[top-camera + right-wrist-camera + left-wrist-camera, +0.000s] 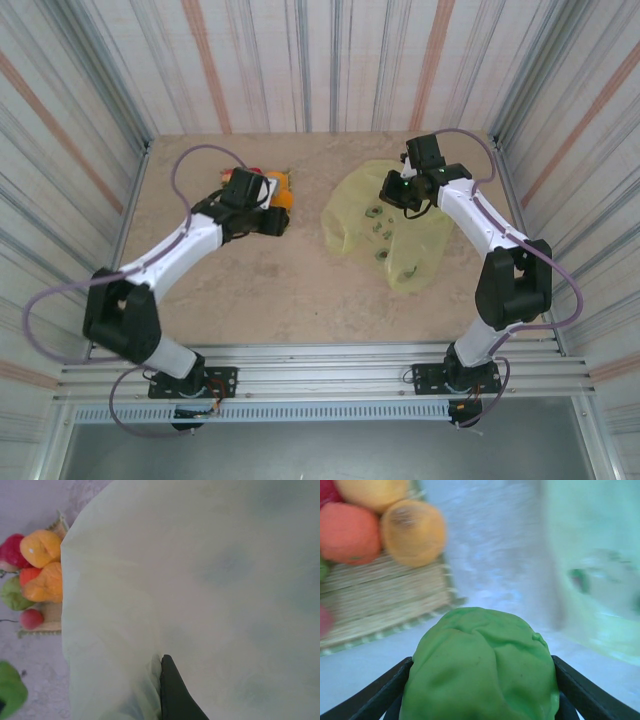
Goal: Place the fruits into the plastic bag
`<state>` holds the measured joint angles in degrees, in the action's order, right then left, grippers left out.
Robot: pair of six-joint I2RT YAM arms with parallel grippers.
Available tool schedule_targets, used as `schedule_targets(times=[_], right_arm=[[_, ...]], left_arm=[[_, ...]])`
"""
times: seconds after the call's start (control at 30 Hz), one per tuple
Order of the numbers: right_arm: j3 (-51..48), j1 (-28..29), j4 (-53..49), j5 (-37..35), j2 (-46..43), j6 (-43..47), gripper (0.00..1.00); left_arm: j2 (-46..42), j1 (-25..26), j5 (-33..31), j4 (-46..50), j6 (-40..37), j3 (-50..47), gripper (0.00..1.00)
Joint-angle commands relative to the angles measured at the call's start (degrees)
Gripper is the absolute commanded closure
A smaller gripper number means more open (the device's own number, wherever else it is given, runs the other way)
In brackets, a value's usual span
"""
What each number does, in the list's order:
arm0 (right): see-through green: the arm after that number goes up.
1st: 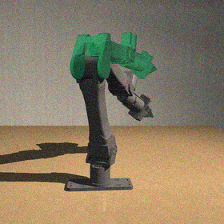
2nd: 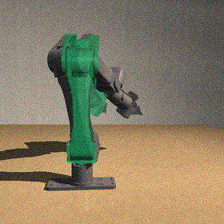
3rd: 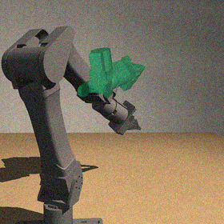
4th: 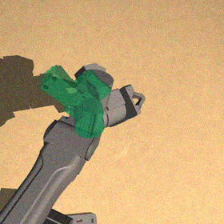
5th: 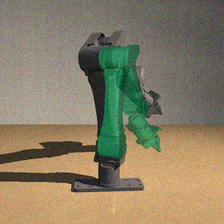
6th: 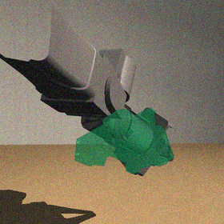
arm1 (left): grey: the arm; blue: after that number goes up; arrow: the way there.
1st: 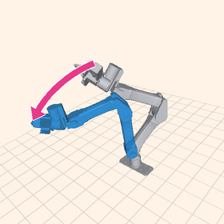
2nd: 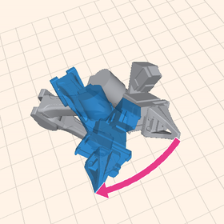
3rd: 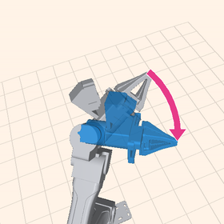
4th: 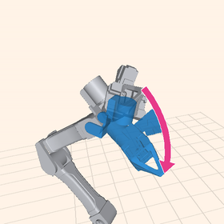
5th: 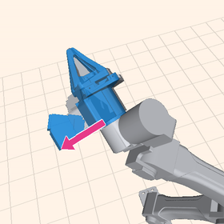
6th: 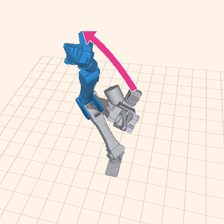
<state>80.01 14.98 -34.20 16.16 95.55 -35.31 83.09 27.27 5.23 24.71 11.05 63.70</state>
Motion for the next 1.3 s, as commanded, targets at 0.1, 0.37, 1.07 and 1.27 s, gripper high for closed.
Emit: schedule_targets(times=[0.1,0.37,1.07,1.27], right_arm=[[-1.1,-0.1,5.0,3.7,-3.2,-10.1,1.00],[-2.8,0.2,13.4,9.3,-3.9,-23.7,1.00],[-19.3,2.6,25.6,12.2,-18.3,-41.4,1.00],[-22.3,6.0,29.4,9.4,-21.9,-49.2,1.00]], left_arm=[[-9.8,9.7,9.5,-9.6,3.0,-8.5,0.51],[-2.0,24.0,10.1,-20.2,3.2,-9.7,0.51],[10.1,20.7,-0.6,-35.6,8.9,-5.3,0.50],[12.9,22.3,-4.1,-37.4,9.5,-2.4,0.48]])
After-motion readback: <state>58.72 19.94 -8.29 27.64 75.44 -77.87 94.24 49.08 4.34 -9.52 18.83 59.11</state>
